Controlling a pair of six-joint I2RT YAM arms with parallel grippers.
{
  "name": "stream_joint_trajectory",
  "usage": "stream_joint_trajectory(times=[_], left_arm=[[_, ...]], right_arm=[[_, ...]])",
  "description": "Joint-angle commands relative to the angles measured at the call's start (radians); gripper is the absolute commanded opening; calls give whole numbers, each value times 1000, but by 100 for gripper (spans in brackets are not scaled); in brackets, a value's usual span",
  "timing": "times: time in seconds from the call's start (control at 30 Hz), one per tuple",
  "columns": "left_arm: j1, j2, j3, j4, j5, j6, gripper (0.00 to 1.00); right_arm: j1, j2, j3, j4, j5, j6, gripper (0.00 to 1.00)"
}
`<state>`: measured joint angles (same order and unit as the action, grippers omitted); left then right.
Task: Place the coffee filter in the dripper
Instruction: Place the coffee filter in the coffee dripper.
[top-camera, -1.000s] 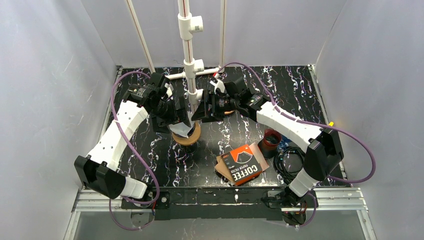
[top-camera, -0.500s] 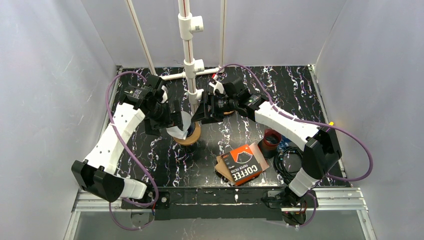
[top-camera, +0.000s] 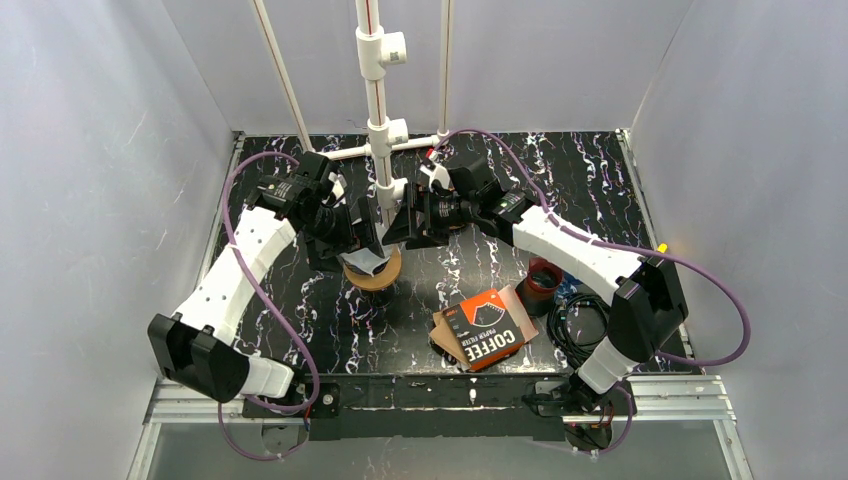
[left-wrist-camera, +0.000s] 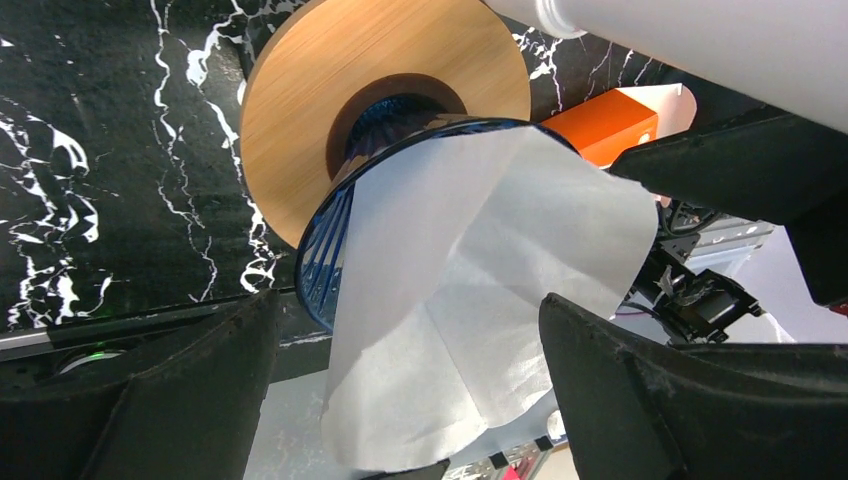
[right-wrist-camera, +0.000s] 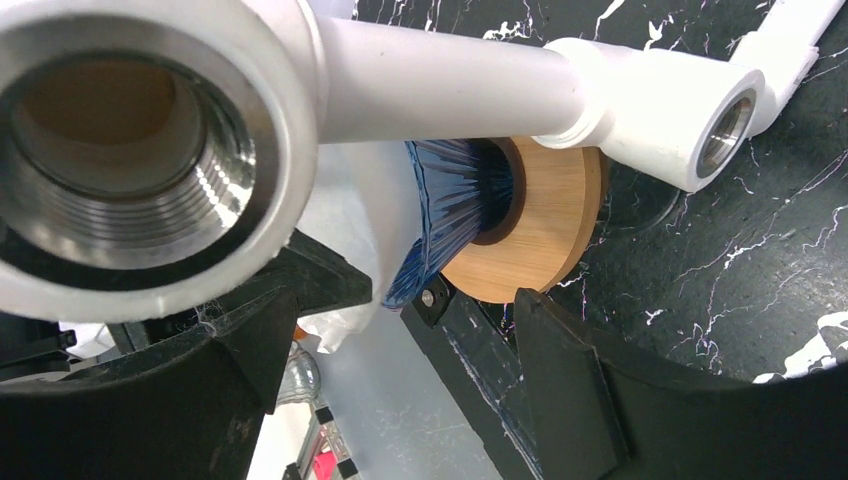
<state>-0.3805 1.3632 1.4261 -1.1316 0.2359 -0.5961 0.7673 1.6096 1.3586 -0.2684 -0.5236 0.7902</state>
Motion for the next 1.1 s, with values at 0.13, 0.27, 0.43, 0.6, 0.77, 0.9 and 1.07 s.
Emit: stream_joint_trajectory(times=[0.13, 0.27, 0.43, 0.6, 0.77, 0.9, 1.07], left_arm=[[6, -7, -3, -3, 35, -24, 98], [6, -14, 6, -10, 34, -21, 98], [5, -17, 24, -40, 0, -12, 98], [5, -5, 62, -103, -85, 6, 98], [6, 7, 90, -134, -125, 25, 97], [7, 6, 90, -138, -141, 22, 95], [6, 7, 59, -109, -94, 8, 95]], right_arm=[[2, -13, 0, 15, 1, 4, 83], [3, 17, 0, -7, -4, 3, 78], [3, 48, 25, -58, -3, -21, 74], [3, 58, 34, -73, -3, -24, 72], [4, 65, 42, -80, -6, -27, 71], [4, 69, 52, -82, -10, -27, 71], [8, 70, 56, -37, -27, 6, 77]])
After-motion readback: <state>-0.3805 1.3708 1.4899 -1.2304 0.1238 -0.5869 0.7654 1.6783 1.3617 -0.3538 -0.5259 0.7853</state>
